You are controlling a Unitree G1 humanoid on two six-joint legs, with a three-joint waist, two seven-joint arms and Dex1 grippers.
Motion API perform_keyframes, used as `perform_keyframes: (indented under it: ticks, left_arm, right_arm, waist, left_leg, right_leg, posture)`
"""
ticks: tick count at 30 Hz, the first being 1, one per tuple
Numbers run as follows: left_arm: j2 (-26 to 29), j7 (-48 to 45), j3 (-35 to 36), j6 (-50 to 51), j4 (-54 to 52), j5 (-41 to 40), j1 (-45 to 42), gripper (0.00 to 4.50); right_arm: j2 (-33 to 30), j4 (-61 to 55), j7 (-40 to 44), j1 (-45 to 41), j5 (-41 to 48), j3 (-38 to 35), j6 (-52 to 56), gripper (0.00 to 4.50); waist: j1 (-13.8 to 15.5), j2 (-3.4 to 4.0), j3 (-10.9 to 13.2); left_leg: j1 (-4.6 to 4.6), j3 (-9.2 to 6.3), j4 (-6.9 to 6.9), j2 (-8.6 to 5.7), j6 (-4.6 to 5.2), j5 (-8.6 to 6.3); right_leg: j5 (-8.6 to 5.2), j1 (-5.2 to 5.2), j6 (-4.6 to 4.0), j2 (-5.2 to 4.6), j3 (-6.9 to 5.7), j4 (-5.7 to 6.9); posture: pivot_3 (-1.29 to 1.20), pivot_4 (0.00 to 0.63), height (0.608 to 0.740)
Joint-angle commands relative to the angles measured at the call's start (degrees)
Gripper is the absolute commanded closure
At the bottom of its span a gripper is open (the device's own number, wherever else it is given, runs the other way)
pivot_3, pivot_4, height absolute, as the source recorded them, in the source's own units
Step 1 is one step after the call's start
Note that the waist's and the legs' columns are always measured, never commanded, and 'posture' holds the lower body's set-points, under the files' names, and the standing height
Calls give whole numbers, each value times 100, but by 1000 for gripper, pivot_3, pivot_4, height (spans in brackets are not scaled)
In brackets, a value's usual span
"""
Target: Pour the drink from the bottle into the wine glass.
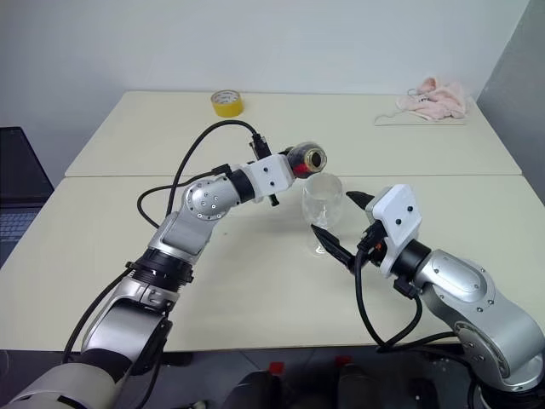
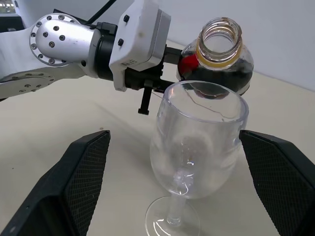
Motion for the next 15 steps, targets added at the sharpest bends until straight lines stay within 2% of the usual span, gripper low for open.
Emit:
perform_keyframes:
  ticks: [1, 15]
  left_arm:
    - [97, 232, 77, -392, -45, 139, -270, 3744]
    - [224, 692, 89, -972, 385, 502, -521, 3744]
  right_arm:
    - [10, -91, -1, -116, 20, -54, -27, 0]
    - [27, -82, 11, -148, 28, -35, -15, 0]
  waist:
    - [-1, 0, 0]
    - [-3, 0, 0]
  left_leg:
    - [0, 0, 0, 0, 0, 0]
    - [-2, 0, 0, -2, 0, 0]
  right_leg:
    - [0, 0, 0, 0, 0, 0]
    - [0, -2, 0, 0, -1, 1]
  posture:
    - [0, 150, 740]
    - [0, 150, 740]
